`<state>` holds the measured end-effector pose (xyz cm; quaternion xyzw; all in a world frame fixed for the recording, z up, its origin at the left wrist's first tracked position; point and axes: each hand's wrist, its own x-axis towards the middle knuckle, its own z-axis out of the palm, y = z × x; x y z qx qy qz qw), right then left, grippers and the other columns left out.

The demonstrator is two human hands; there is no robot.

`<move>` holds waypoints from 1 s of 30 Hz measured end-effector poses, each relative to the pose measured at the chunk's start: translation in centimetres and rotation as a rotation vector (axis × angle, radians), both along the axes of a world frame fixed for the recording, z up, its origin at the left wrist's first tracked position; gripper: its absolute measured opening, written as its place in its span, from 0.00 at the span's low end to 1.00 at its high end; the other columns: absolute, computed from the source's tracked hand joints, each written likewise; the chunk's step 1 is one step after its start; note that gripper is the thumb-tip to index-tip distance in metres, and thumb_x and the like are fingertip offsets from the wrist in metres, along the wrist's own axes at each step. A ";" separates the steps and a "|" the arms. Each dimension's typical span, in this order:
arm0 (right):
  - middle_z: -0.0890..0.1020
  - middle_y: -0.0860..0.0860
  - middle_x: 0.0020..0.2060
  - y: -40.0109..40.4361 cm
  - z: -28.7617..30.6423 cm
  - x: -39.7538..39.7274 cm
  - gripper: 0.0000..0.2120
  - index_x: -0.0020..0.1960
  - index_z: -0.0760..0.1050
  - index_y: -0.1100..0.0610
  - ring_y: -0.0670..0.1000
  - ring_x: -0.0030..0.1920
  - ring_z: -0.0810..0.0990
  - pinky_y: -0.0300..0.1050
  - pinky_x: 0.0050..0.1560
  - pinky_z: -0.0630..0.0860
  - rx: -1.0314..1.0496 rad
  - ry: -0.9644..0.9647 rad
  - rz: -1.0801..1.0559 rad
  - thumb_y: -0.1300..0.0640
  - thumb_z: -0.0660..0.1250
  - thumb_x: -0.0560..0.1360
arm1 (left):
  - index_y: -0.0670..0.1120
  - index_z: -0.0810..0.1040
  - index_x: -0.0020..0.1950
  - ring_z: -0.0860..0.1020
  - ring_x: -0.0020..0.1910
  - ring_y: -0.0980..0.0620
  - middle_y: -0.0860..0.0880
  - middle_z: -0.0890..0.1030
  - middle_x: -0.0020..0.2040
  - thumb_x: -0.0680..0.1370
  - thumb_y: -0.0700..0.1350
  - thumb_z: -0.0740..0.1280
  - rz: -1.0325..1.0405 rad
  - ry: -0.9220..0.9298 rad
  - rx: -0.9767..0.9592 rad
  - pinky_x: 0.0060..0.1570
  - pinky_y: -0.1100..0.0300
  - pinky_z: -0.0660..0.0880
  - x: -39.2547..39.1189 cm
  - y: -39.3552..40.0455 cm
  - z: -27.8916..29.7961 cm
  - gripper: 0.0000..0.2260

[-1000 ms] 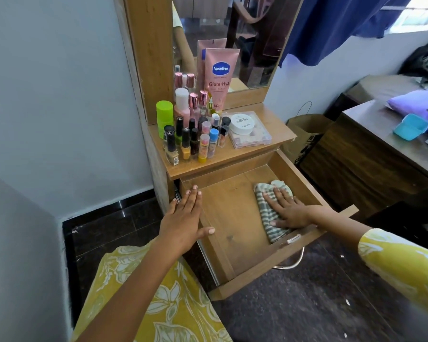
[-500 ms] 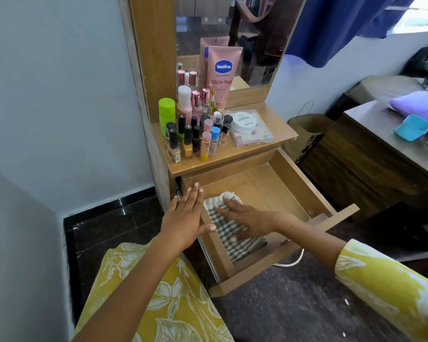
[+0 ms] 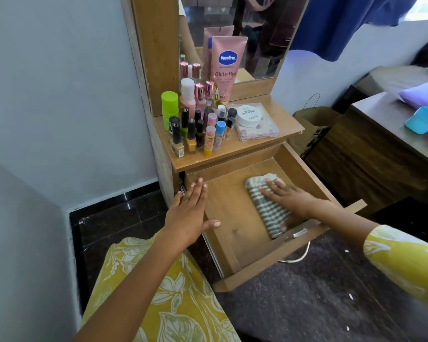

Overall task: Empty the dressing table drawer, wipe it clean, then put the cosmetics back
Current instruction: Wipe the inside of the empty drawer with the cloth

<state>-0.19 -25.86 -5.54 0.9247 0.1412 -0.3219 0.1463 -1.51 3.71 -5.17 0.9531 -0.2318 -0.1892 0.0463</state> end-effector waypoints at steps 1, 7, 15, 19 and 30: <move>0.30 0.54 0.73 -1.0 0.3 0.2 0.59 0.70 0.24 0.45 0.57 0.75 0.34 0.56 0.73 0.37 -0.010 0.002 -0.030 0.38 0.72 0.66 | 0.44 0.32 0.75 0.35 0.74 0.50 0.47 0.30 0.74 0.78 0.64 0.52 0.002 0.002 0.002 0.73 0.50 0.39 0.0 0.0 0.0 0.40; 0.27 0.56 0.70 2.5 -0.5 -0.6 0.58 0.69 0.23 0.48 0.57 0.70 0.28 0.53 0.68 0.31 0.067 0.008 0.087 0.41 0.72 0.68 | 0.44 0.32 0.75 0.34 0.74 0.50 0.47 0.29 0.74 0.78 0.63 0.53 0.003 0.008 0.003 0.73 0.50 0.39 0.1 -0.1 0.0 0.40; 0.24 0.61 0.64 11.4 -2.6 -2.0 0.59 0.73 0.26 0.57 0.64 0.69 0.26 0.58 0.71 0.33 0.085 -0.001 0.240 0.40 0.70 0.68 | 0.44 0.32 0.75 0.34 0.74 0.50 0.46 0.29 0.74 0.78 0.63 0.53 0.004 0.019 0.002 0.73 0.50 0.39 -0.1 -0.2 0.4 0.40; 0.26 0.63 0.69 12.5 -2.1 -1.3 0.58 0.73 0.27 0.57 0.66 0.71 0.28 0.58 0.72 0.34 0.041 -0.002 0.219 0.41 0.71 0.69 | 0.43 0.32 0.75 0.34 0.74 0.49 0.45 0.30 0.74 0.78 0.62 0.53 0.008 0.004 0.024 0.73 0.51 0.39 -0.2 -0.3 0.5 0.39; 0.30 0.60 0.73 13.7 -1.5 1.4 0.57 0.75 0.29 0.53 0.63 0.73 0.31 0.60 0.74 0.39 0.033 0.001 0.132 0.41 0.71 0.68 | 0.43 0.34 0.75 0.36 0.75 0.50 0.45 0.32 0.75 0.78 0.62 0.53 0.012 0.005 0.059 0.72 0.51 0.38 -0.2 -0.5 1.1 0.39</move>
